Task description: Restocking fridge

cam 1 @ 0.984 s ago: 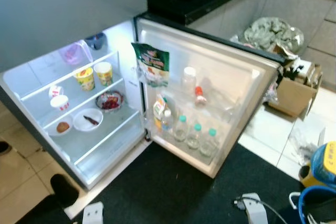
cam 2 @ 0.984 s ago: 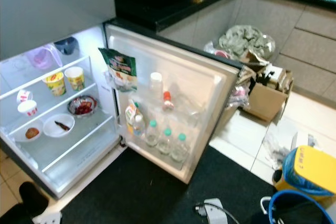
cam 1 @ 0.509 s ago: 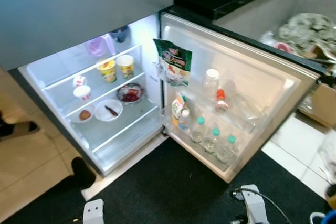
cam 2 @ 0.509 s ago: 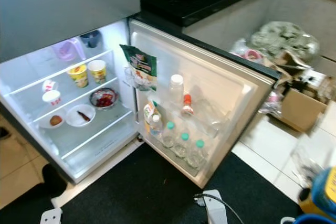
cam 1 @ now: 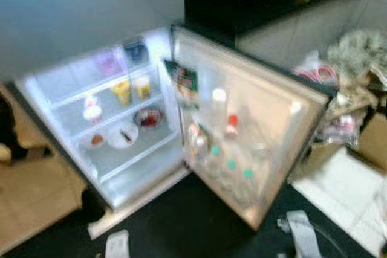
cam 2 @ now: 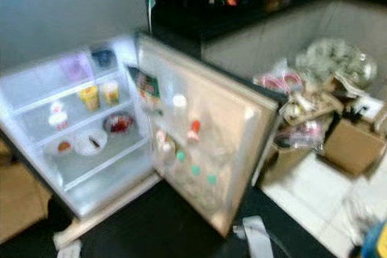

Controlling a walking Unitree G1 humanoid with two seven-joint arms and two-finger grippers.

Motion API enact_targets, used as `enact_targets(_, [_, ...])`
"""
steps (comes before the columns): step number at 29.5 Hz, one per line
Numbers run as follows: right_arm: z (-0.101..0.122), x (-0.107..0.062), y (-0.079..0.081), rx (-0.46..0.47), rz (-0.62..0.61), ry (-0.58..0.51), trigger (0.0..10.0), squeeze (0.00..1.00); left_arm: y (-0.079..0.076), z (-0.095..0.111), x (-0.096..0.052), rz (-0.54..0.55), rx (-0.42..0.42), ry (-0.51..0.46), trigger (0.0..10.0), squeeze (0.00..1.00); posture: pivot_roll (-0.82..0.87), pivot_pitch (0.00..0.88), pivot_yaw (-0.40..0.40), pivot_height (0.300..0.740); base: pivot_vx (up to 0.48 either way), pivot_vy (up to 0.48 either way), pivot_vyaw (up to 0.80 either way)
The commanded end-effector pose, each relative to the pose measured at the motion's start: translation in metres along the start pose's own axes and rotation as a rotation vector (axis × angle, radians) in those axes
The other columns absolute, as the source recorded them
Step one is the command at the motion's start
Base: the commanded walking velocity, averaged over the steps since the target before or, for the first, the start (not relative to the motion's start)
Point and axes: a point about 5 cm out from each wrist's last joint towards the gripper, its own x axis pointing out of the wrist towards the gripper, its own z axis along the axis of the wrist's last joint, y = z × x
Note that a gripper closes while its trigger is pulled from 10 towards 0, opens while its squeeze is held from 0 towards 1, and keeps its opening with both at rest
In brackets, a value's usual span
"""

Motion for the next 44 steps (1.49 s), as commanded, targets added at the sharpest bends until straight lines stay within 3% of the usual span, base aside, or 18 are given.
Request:
enact_targets(1, [0.000, 0.001, 0.005, -0.017, 0.010, 0.004, 10.0, 0.00, 0.003, 0.000, 0.000, 0.009, -0.005, 0.005, 10.0, 0.00, -0.04, 0.000, -0.004, 0.740, 0.000, 0.000, 0.00])
enact_targets(6, [-0.005, -0.002, -0.009, -0.011, -0.060, 0.016, 10.0, 0.00, 0.006, -0.002, -0.001, 0.007, 0.011, 0.009, 10.0, 0.00, -0.04, 0.000, -0.003, 0.740, 0.000, 0.000, 0.00])
enact_targets(13, [0.000, -0.012, -0.042, 0.084, -0.238, -0.029, 10.0, 0.00, 0.008, -0.001, -0.001, 0.002, 0.019, 0.006, 10.0, 0.00, -0.05, 0.000, -0.003, 0.740, 0.000, 0.000, 0.00])
enact_targets(14, [0.005, -0.019, -0.059, 0.141, -0.326, -0.068, 10.0, 0.00, 0.008, -0.001, -0.002, 0.000, 0.021, 0.006, 10.0, 0.00, -0.05, 0.000, -0.004, 0.740, 0.000, 0.000, 0.00])
enact_targets(16, [0.008, -0.021, -0.065, 0.166, -0.354, -0.086, 10.0, 0.00, 0.008, -0.001, -0.002, 0.000, 0.021, 0.006, 10.0, 0.00, -0.05, 0.000, -0.004, 0.740, 0.000, 0.000, 0.00])
enact_targets(18, [0.018, -0.032, -0.089, 0.240, -0.464, -0.146, 10.0, 0.00, 0.008, -0.002, -0.002, -0.002, 0.016, 0.006, 10.0, 0.00, -0.04, 0.000, -0.009, 0.740, 0.000, 0.000, 0.00])
enact_targets(19, [0.021, -0.035, -0.094, 0.248, -0.492, -0.156, 4.4, 0.00, 0.008, -0.002, -0.002, -0.003, 0.010, 0.005, 10.0, 0.00, -0.04, 0.000, -0.010, 0.740, 0.000, 0.000, 0.00])
enact_targets(20, [0.021, -0.035, -0.094, 0.248, -0.492, -0.156, 4.4, 0.00, 0.008, -0.002, -0.002, -0.003, 0.010, 0.005, 10.0, 0.00, -0.04, 0.000, -0.010, 0.740, 0.000, 0.000, 0.00])
enact_targets(21, [0.025, -0.041, -0.104, 0.263, -0.544, -0.173, 0.0, 0.00, 0.008, -0.002, -0.002, -0.005, 0.006, 0.004, 10.0, 0.00, -0.04, 0.000, -0.012, 0.740, 0.000, 0.000, 0.00])
enact_targets(25, [0.042, -0.052, -0.121, 0.319, -0.627, -0.250, 0.0, 0.00, 0.008, -0.002, -0.002, -0.004, -0.001, -0.001, 10.0, 0.00, -0.04, 0.000, -0.015, 0.740, 0.000, 0.000, 0.00])
enact_targets(32, [0.072, -0.062, -0.132, 0.452, -0.602, -0.420, 0.0, 0.00, 0.008, -0.003, -0.002, -0.005, -0.003, 0.001, 10.0, 0.00, -0.04, 0.000, -0.012, 0.740, 0.000, 0.000, 0.00])
enact_targets(33, [0.080, -0.063, -0.131, 0.471, -0.567, -0.462, 4.5, 0.00, 0.008, -0.004, -0.002, -0.006, -0.003, 0.002, 10.0, 0.00, -0.04, 0.000, -0.012, 0.740, 0.000, 0.000, 0.00])
enact_targets(34, [0.107, -0.068, -0.129, 0.506, -0.449, -0.601, 10.0, 0.00, 0.008, -0.005, -0.003, -0.005, -0.006, 0.005, 10.0, 0.00, -0.04, 0.000, -0.012, 0.740, 0.000, 0.000, 0.00])
enact_targets(37, [0.119, -0.071, -0.128, 0.515, -0.393, -0.663, 10.0, 0.00, 0.008, -0.006, -0.003, -0.005, -0.009, 0.005, 10.0, 0.00, -0.04, 0.000, -0.010, 0.740, 0.000, 0.000, 0.00])
enact_targets(38, [0.141, -0.077, -0.124, 0.500, -0.281, -0.757, 10.0, 0.00, 0.008, -0.006, -0.003, -0.005, -0.012, 0.003, 10.0, 0.00, -0.04, 0.000, -0.009, 0.740, 0.000, 0.000, 0.00])
enact_targets(39, [0.147, -0.078, -0.122, 0.496, -0.242, -0.784, 10.0, 0.00, 0.009, -0.006, -0.003, -0.005, -0.013, 0.003, 10.0, 0.00, -0.04, 0.000, -0.009, 0.740, 0.000, 0.000, 0.00])
enact_targets(44, [0.163, -0.082, -0.114, 0.480, -0.101, -0.849, 10.0, 0.00, 0.009, -0.005, -0.003, -0.006, -0.015, 0.000, 10.0, 0.00, -0.04, 0.000, -0.006, 0.740, 0.000, 0.000, 0.00])
